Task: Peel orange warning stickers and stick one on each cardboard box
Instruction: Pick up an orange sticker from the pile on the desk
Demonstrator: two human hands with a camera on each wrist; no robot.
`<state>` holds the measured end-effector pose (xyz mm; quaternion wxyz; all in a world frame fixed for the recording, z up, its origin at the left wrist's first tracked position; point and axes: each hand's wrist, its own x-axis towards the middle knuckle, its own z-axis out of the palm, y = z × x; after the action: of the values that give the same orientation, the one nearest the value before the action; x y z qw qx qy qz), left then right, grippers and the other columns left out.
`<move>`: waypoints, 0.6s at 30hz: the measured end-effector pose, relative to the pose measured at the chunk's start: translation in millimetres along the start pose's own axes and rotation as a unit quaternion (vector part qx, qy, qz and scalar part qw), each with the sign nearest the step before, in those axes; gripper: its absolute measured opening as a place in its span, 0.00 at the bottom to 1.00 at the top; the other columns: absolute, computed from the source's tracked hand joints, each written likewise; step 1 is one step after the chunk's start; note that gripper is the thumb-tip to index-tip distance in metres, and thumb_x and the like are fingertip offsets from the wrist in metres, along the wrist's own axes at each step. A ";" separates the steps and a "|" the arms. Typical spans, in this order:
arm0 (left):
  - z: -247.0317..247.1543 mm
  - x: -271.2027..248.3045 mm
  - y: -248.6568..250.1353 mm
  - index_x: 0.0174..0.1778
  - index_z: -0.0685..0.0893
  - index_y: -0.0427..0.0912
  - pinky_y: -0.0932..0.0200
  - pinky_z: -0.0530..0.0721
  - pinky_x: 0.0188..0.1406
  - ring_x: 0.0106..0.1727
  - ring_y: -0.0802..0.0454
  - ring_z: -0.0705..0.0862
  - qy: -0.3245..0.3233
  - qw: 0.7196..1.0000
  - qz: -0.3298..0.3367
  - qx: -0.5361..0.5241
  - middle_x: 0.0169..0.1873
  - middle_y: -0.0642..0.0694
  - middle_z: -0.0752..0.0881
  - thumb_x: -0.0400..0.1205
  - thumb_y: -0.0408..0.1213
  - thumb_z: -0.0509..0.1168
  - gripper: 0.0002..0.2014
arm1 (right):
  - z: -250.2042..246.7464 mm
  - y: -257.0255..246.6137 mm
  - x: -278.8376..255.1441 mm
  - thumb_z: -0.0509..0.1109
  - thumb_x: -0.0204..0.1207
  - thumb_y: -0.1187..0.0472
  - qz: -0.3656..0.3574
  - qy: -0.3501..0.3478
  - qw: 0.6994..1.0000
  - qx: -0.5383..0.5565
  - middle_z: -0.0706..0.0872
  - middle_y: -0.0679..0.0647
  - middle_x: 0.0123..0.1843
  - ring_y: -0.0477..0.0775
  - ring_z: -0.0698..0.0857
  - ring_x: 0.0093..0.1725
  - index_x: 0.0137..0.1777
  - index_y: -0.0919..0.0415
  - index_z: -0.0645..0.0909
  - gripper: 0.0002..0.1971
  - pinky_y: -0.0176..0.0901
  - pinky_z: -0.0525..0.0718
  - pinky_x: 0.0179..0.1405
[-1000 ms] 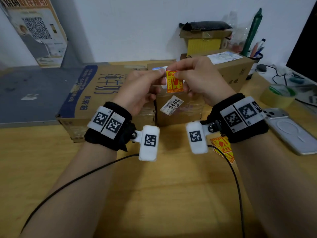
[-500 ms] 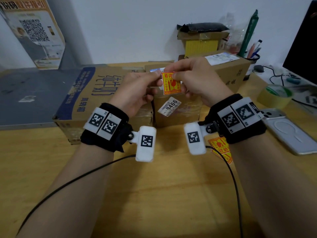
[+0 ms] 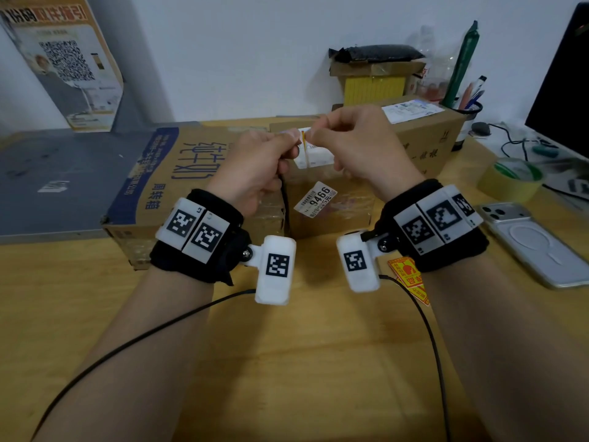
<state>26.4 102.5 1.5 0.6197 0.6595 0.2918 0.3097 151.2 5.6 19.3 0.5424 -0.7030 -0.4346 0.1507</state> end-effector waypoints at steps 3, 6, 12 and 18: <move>1.3 -1.8 1.7 0.49 0.86 0.36 0.70 0.59 0.12 0.23 0.61 0.69 0.003 1.000 0.005 0.005 0.32 0.50 0.78 0.89 0.40 0.63 0.11 | -3.9 -3.7 -1.7 0.74 0.80 0.48 0.014 -0.016 1.000 0.008 0.91 0.53 0.40 0.43 0.77 0.20 0.42 0.57 0.92 0.14 0.31 0.72 0.15; 2.9 -3.0 2.7 0.45 0.84 0.39 0.70 0.60 0.12 0.24 0.61 0.70 -0.005 1.000 0.011 0.013 0.31 0.50 0.78 0.89 0.40 0.63 0.11 | -3.3 -3.6 -2.4 0.75 0.76 0.41 0.006 -0.016 1.000 0.000 0.92 0.51 0.38 0.45 0.78 0.20 0.43 0.59 0.93 0.19 0.32 0.72 0.16; 4.1 -3.6 4.4 0.38 0.79 0.42 0.69 0.60 0.13 0.26 0.58 0.68 -0.003 1.000 0.002 0.021 0.30 0.48 0.74 0.90 0.40 0.60 0.14 | -6.5 -3.8 -0.6 0.76 0.76 0.52 0.024 -0.006 0.999 -0.022 0.95 0.53 0.41 0.49 0.79 0.23 0.39 0.56 0.92 0.10 0.34 0.74 0.18; 1.0 -2.6 6.2 0.35 0.75 0.44 0.69 0.62 0.12 0.26 0.59 0.71 0.071 0.997 -0.010 -0.039 0.30 0.50 0.75 0.89 0.36 0.58 0.15 | -16.7 -1.6 1.8 0.74 0.77 0.55 0.055 0.052 0.997 0.034 0.90 0.48 0.31 0.47 0.75 0.19 0.42 0.60 0.90 0.09 0.36 0.71 0.18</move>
<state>25.5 99.5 7.6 0.6255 0.6083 0.3298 0.3604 162.9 -3.4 27.3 0.5785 -0.7141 -0.3610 0.1583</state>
